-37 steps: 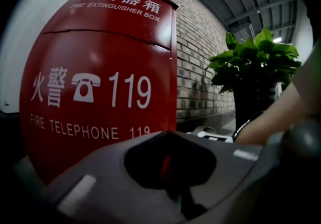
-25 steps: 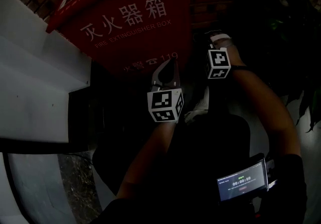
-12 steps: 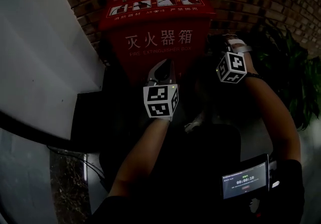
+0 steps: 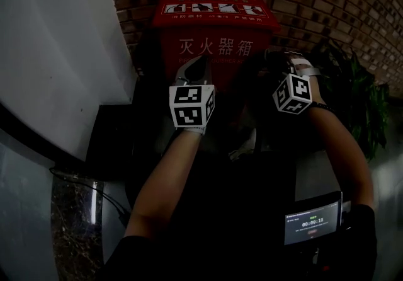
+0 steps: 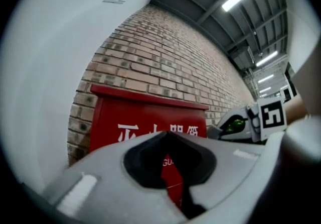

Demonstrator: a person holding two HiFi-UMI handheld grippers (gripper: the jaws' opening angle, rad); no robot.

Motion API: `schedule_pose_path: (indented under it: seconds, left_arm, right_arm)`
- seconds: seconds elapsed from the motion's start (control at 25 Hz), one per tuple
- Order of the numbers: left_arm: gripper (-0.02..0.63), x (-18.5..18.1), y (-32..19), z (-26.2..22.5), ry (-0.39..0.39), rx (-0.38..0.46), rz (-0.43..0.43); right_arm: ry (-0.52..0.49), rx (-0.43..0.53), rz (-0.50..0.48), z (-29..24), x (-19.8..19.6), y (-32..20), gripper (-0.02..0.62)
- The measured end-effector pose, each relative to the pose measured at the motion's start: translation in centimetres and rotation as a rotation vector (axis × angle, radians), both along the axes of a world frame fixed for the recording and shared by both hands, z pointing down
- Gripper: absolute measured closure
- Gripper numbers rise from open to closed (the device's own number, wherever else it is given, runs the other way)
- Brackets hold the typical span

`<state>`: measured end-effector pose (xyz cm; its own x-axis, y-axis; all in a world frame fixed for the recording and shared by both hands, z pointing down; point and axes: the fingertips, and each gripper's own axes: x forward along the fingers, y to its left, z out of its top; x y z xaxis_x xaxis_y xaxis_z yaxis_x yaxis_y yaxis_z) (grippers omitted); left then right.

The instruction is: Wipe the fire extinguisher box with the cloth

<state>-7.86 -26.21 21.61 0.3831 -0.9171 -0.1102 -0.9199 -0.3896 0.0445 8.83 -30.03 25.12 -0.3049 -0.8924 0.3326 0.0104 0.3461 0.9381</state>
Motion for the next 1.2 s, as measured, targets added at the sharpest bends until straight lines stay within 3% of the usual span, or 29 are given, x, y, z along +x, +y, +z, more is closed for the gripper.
schedule_pose_path:
  seconds: [0.24,0.36,0.52,0.64,0.84,0.96,1.2]
  left_arm:
    - [0.604,-5.7,1.1,-0.1,-0.019,0.022,-0.062]
    - [0.604,-8.7,1.5,0.5,-0.022,0.024,-0.042]
    - [0.604,-14.4,1.9,1.5,-0.015,0.023,-0.089]
    - [0.604,-18.4,2.3,1.7,-0.016,0.024,-0.125]
    - [0.604,-23.6,2.7,1.5,-0.070,0.038,-0.169]
    - [0.604,-25.8,2.4,1.0,-0.099,0.052,-0.198]
    - [0.604,-28.7,0.6,-0.5,-0.123,0.070,-0.220]
  right_arm:
    - [-0.187,0.018,-0.117,-1.5,-10.3,4.2,0.548]
    - [-0.301,0.011,-0.177,-1.9,-16.2,5.2,0.548]
    - [-0.505,-0.015,-0.256,-2.6,-23.4,5.8,0.548]
    - [-0.738,-0.084,-0.291,-3.1,-28.0,5.6,0.546]
    - [-1.237,-0.218,-0.269,-4.0,-32.7,3.6,0.546]
    - [-1.424,-0.220,-0.265,-4.5,-34.9,2.6,0.546]
    - [-1.893,-0.280,-0.193,-5.3,-35.9,-0.6,0.548]
